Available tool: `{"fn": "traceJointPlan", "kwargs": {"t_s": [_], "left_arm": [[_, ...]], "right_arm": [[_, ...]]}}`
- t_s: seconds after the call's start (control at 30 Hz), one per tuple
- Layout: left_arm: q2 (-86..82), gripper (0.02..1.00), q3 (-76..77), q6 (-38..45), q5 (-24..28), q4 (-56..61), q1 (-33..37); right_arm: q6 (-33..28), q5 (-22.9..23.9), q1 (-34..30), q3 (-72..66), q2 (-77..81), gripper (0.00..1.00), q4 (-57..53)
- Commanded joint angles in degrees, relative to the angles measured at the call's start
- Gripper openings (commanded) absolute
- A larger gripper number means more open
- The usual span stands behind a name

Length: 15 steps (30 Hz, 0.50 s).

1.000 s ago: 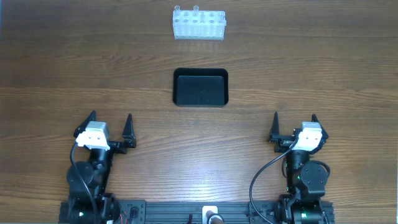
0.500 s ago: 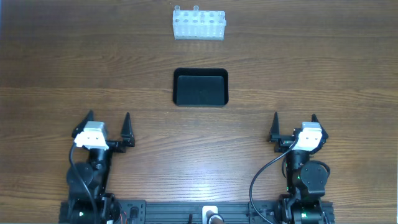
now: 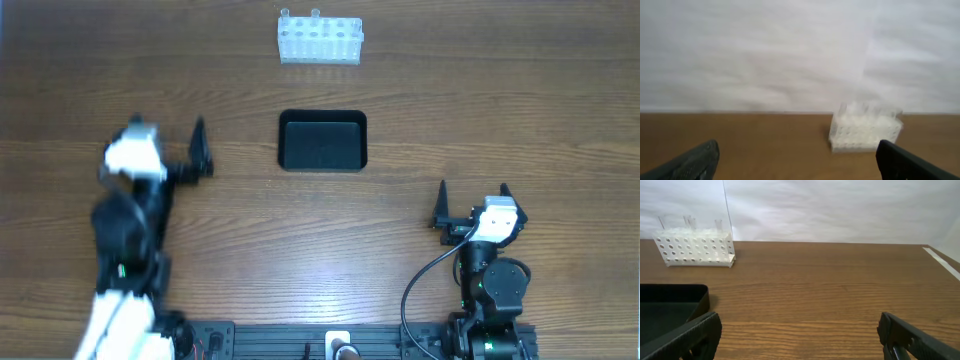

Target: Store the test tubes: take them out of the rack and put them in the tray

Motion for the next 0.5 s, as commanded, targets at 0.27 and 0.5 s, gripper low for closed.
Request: {"fn": "traceJointPlan", "kwargs": {"t_s": [0.27, 0.5], "left_arm": [[42.18, 0.996, 43.56, 0.42, -6.27, -15.65, -9.94], [57.05, 0.996, 61.64, -3.41, -7.63, -27.63, -12.55]], "right_arm": [[-0.26, -0.22, -0.39, -0.37, -0.61, 0.993, -0.20], [-0.26, -0.22, -0.39, -0.37, -0.61, 0.993, -0.20]]}}
